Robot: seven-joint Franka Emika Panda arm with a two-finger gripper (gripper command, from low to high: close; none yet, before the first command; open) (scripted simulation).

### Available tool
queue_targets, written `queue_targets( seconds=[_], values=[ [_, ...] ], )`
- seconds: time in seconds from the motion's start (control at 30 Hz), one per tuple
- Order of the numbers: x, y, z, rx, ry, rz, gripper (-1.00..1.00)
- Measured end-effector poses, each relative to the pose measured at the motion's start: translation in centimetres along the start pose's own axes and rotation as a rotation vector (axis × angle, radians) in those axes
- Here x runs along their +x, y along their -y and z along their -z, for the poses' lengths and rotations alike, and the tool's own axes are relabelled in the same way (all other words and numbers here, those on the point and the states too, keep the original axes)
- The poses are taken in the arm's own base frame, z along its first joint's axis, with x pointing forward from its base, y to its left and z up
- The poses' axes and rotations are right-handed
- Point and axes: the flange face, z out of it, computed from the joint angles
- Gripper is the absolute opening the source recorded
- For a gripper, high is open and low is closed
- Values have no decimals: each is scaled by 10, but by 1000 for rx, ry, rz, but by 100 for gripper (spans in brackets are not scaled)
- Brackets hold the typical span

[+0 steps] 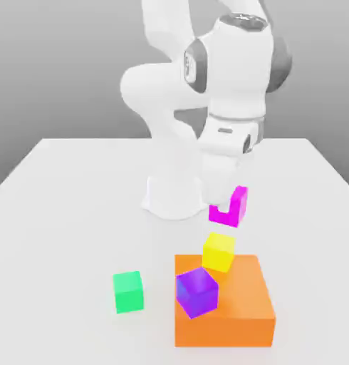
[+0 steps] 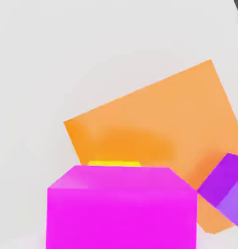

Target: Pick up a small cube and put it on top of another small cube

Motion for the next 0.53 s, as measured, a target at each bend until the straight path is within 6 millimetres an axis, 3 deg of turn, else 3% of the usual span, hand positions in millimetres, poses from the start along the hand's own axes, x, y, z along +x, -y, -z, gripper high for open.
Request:
queue_targets(
  seconds=[0.1,0.13,0.37,0.53],
  values=[
    [-1,-1,-31,-1,0,-4,-100],
    [-2,-1,-41,-1,0,-5,100],
    [-2,-1,-42,-2,-1,-5,100],
    [-2,-1,5,-2,-2,-5,100]
  ],
)
